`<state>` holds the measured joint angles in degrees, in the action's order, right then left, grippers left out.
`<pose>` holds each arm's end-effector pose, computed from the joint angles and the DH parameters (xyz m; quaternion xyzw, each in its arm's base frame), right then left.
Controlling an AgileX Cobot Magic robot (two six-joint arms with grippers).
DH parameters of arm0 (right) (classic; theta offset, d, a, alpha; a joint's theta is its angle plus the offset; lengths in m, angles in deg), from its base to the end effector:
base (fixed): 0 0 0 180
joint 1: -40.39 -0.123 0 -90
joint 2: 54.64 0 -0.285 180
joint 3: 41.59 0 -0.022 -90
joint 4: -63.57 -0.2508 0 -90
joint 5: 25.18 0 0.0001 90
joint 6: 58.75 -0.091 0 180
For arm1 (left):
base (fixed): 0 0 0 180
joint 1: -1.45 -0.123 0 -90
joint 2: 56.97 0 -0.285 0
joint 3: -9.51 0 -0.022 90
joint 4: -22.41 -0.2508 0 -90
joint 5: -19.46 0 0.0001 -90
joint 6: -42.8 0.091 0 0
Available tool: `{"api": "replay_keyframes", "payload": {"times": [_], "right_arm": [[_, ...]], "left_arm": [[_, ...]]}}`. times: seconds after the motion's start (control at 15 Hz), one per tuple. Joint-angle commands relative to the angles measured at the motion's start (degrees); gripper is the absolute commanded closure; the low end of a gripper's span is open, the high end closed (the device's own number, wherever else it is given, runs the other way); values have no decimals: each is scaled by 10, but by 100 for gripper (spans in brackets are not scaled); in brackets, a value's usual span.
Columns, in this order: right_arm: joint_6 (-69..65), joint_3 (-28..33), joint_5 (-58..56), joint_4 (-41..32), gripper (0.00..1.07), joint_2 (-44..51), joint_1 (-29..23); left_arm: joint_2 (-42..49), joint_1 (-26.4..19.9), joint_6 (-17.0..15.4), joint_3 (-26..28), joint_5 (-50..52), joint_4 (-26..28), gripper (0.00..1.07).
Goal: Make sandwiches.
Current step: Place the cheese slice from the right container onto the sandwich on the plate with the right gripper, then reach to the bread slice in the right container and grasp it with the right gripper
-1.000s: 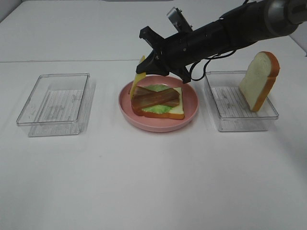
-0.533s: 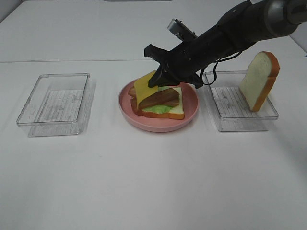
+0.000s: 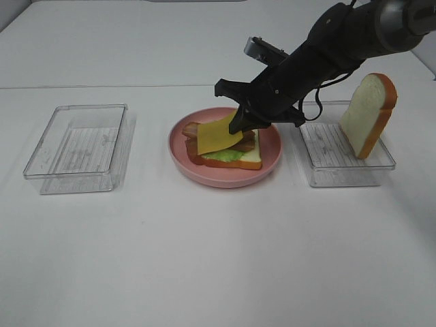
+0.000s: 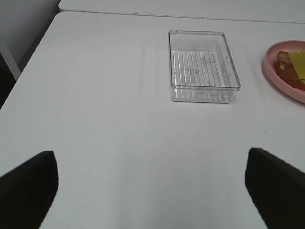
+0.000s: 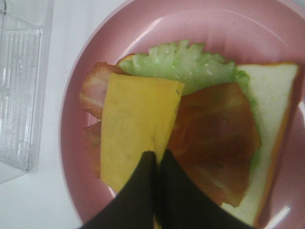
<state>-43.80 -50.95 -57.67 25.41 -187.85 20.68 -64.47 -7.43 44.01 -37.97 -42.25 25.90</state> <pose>0.4209 0.1829 0.1346 -0.0523 0.9527 0.2362 0.1841 -0.0078 -0.0062 0.2813 -0.0551 0.8490 0.0158 0.5252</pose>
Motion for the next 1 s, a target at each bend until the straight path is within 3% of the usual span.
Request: {"api": "replay_keyframes", "payload": {"times": [0.07,0.33,0.4,0.47,0.53,0.67,1.0], "right_arm": [[-21,-6,3,23,107,2,-2],[-21,-6,7,23,105,11,-2],[-19,-6,13,23,91,18,-2],[-18,-6,18,26,55,30,-2],[-14,-6,16,30,27,37,-2],[-8,-6,4,50,11,44,-2],[-9,-10,-42,91,11,129,-2]], "left_arm": [[12,-1,-2,-1,3,5,7],[12,-1,-2,-1,3,5,7],[12,-1,-2,-1,3,5,7],[12,-1,-2,-1,3,5,7],[12,-1,-2,-1,3,5,7],[12,-1,-2,-1,3,5,7],[12,-1,-2,-1,3,5,7]]}}
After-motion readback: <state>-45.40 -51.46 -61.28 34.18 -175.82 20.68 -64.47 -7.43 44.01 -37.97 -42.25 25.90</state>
